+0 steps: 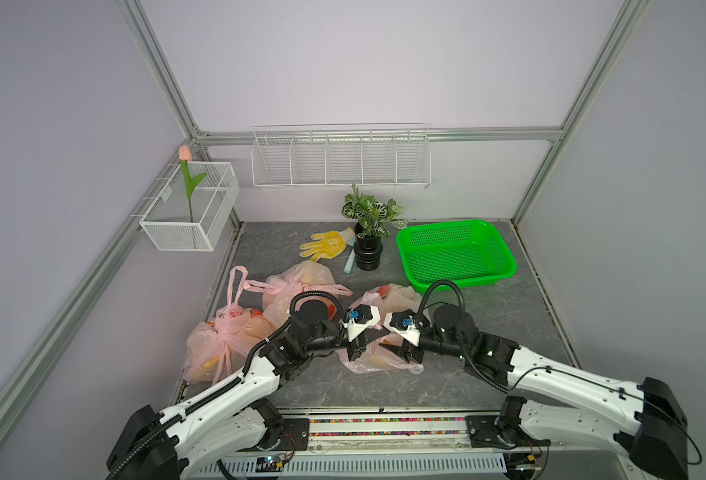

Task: Place the banana into a plastic bag & tie a knot
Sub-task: Cross the plastic bag at the center of the board.

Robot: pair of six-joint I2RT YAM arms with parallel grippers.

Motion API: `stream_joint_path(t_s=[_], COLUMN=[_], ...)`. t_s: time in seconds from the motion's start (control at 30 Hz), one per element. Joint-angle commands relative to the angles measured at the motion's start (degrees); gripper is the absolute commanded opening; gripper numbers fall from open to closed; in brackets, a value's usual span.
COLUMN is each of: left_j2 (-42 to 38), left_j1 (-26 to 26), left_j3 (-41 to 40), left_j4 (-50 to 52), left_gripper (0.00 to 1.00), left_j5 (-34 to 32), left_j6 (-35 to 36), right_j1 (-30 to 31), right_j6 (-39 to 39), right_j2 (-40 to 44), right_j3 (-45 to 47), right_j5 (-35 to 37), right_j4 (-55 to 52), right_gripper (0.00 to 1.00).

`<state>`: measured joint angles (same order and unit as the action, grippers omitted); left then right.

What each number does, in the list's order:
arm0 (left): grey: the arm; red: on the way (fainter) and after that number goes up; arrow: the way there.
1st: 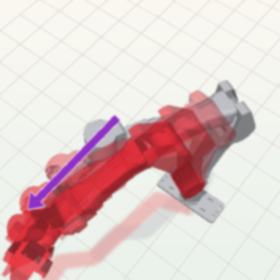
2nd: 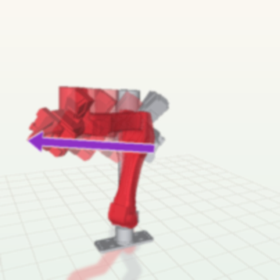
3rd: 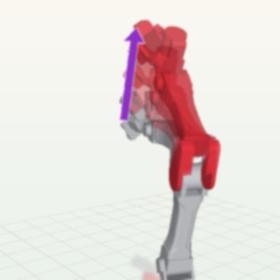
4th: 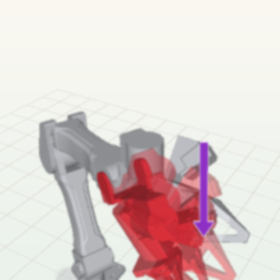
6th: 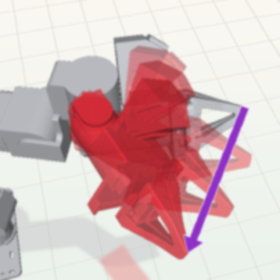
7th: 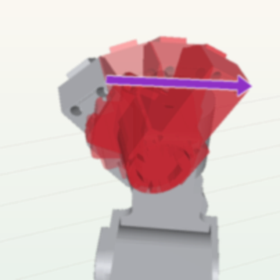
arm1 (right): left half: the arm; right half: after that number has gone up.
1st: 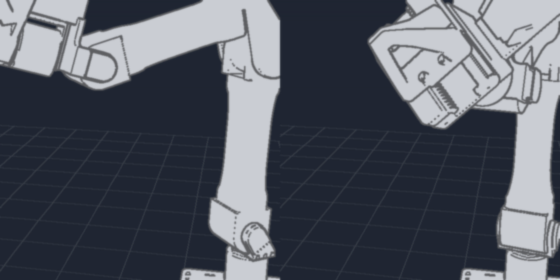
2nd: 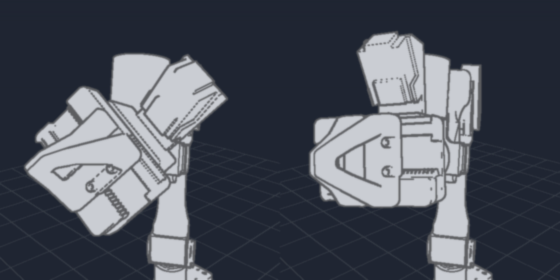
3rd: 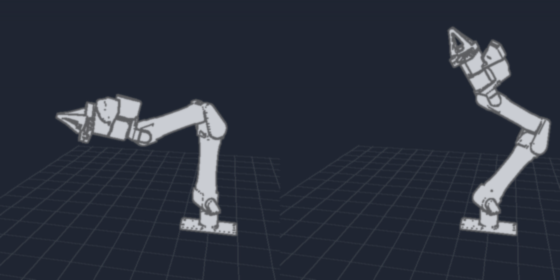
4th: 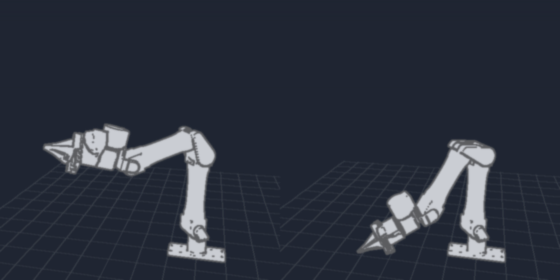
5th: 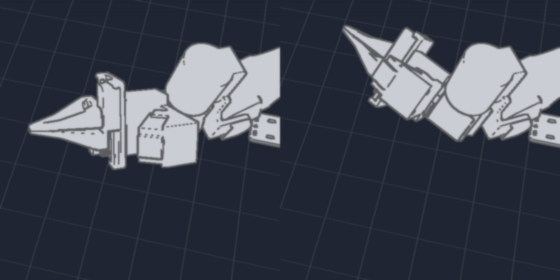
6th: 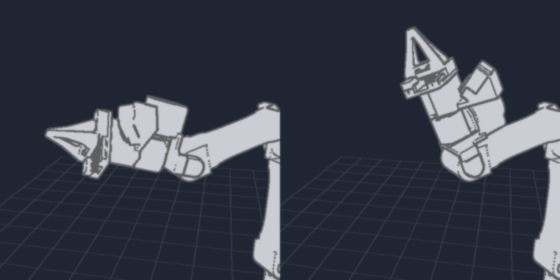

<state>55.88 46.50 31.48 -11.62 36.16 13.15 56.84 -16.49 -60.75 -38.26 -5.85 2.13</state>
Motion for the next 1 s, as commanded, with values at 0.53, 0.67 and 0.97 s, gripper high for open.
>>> stream_joint_path(t_s=[0.53,0.67,0.97], left_j2=[0.9,-0.1,-7.0], left_j1=[0.0,0.0,0.0], left_j3=[1.7,1.2,-4.5], left_j4=[0.6,-0.3,-6.8], left_gripper=[0.00,0.09,0.55], left_j5=[6.9,5.3,-7.1], left_j6=[2.3,1.3,-4.8], right_j1=[2.0,2.6,2.6], right_j6=[-1.8,-1.4,1.6], right_j2=[-0.1,0.9,6.2], right_j3=[0.8,1.3,4.6], right_j5=[4.9,7.3,13.3], right_j4=[5.1,5.7,9.3], right_gripper=[0.11,0.06,0.06])
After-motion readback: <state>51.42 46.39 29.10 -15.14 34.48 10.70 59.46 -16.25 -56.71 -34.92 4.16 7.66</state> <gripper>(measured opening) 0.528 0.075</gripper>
